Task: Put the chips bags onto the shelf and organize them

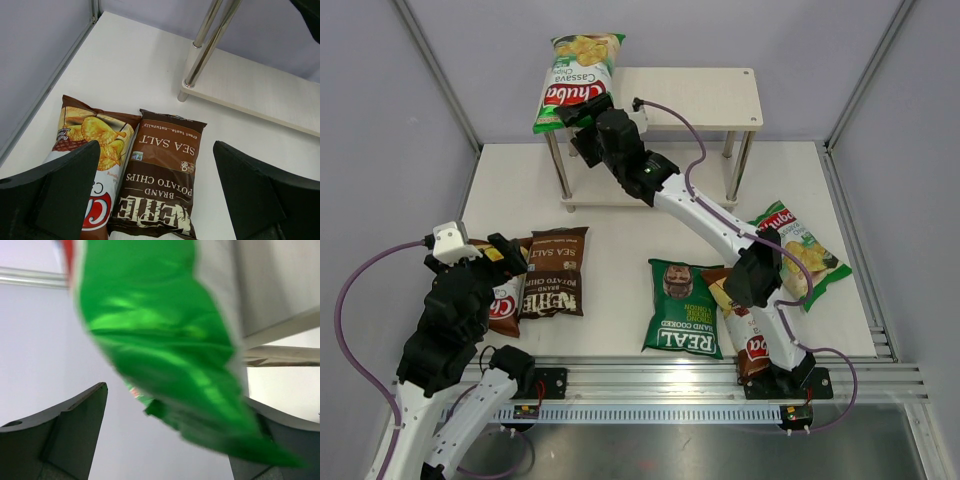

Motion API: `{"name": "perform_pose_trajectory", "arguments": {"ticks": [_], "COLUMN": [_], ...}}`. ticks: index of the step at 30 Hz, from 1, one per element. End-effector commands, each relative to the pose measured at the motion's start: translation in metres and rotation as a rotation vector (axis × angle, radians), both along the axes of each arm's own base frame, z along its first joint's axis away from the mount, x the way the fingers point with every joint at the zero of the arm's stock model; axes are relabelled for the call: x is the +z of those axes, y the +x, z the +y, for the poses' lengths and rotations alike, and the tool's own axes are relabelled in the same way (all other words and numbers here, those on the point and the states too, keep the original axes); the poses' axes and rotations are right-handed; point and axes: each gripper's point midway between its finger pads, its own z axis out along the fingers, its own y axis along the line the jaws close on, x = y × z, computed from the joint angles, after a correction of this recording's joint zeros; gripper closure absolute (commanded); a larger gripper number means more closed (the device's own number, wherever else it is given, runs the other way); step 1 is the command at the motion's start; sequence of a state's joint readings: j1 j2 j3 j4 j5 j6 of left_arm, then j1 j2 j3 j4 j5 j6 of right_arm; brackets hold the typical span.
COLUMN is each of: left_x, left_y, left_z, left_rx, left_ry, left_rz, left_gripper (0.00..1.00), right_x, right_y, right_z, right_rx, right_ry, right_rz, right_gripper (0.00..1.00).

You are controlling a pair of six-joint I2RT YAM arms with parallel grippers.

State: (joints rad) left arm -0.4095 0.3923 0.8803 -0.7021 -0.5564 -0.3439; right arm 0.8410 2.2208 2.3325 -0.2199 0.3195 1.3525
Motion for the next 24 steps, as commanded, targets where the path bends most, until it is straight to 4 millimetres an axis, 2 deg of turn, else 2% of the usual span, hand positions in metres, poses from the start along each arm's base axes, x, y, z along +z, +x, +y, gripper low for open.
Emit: {"name": "perform_pose_trajectory", "arguments": {"ticks": [1,3,5,6,7,8,9,10,11,12,13,14,16,17,18,19,20,21,22,23,24], "left_x": [0.008,0.008,0.007,0.005,0.005,0.004,0.004,0.002,0.002,0.003,0.002,0.001,0.0,0.002,0.001,0.003,0.001,0.0,0.0,0.0,0.0], "left_y": [0.003,0.003,0.005,0.006,0.007,0.008,0.01,0.011,0.012,0.012,0.013,0.014,0.016,0.017,0.018,0.022,0.023,0.025,0.029,0.031,0.032], "left_z": [-0.001,-0.002,-0.005,-0.007,-0.01,-0.012,-0.014,-0.017,-0.018,-0.02,-0.023,-0.025,-0.034,-0.037,-0.04,-0.043,-0.044,-0.046,-0.054,-0.06,-0.066], "left_rx": [-0.004,-0.008,-0.02,-0.03,-0.045,-0.054,-0.062,-0.075,-0.084,-0.091,-0.107,-0.115,-0.154,-0.168,-0.172,-0.171,-0.163,-0.163,-0.191,-0.211,-0.237], "left_ry": [-0.004,-0.004,-0.002,0.002,0.0,0.002,0.004,0.004,0.006,0.003,0.001,0.001,-0.007,-0.021,-0.033,-0.047,-0.07,-0.072,-0.082,-0.091,-0.108], "left_rz": [-0.032,-0.032,-0.027,-0.019,-0.016,-0.013,-0.006,0.001,0.001,0.003,0.007,0.012,0.022,0.023,0.034,0.047,0.071,0.089,0.119,0.131,0.141], "left_gripper": [0.01,0.01,0.01,0.01,0.01,0.01,0.01,0.01,0.01,0.01,0.01,0.01,0.01,0.01,0.01,0.01,0.01,0.01,0.01,0.01,0.01], "right_x": [0.079,0.086,0.085,0.093,0.081,0.078,0.089,0.066,0.062,0.078,0.052,0.059,0.052,0.064,0.06,0.034,0.046,0.009,0.012,0.01,-0.019], "right_y": [-0.024,-0.031,-0.036,-0.042,-0.042,-0.047,-0.054,-0.051,-0.055,-0.062,-0.063,-0.065,-0.077,-0.087,-0.093,-0.097,-0.11,-0.115,-0.126,-0.13,-0.135], "right_z": [-0.015,-0.016,-0.017,-0.023,-0.024,-0.025,-0.035,-0.039,-0.042,-0.055,-0.059,-0.066,-0.083,-0.096,-0.102,-0.109,-0.125,-0.135,-0.156,-0.166,-0.179], "right_rx": [0.035,0.059,0.082,0.088,0.094,0.113,0.118,0.121,0.132,0.131,0.138,0.153,0.172,0.189,0.2,0.215,0.202,0.215,0.188,0.168,0.167], "right_ry": [0.08,0.081,0.062,0.061,0.034,0.026,0.037,0.004,-0.004,0.018,-0.035,-0.028,-0.088,-0.102,-0.139,-0.238,-0.262,-0.376,-0.411,-0.438,-0.51], "right_rz": [-0.156,-0.175,-0.19,-0.202,-0.189,-0.183,-0.195,-0.164,-0.164,-0.196,-0.171,-0.201,-0.23,-0.273,-0.287,-0.293,-0.332,-0.301,-0.306,-0.318,-0.273], "right_gripper": [0.05,0.02,0.01,0.0,0.01,0.0,0.0,0.01,0.0,0.01,0.01,0.01,0.0,0.01,0.0,0.01,0.01,0.01,0.01,0.01,0.0]}}
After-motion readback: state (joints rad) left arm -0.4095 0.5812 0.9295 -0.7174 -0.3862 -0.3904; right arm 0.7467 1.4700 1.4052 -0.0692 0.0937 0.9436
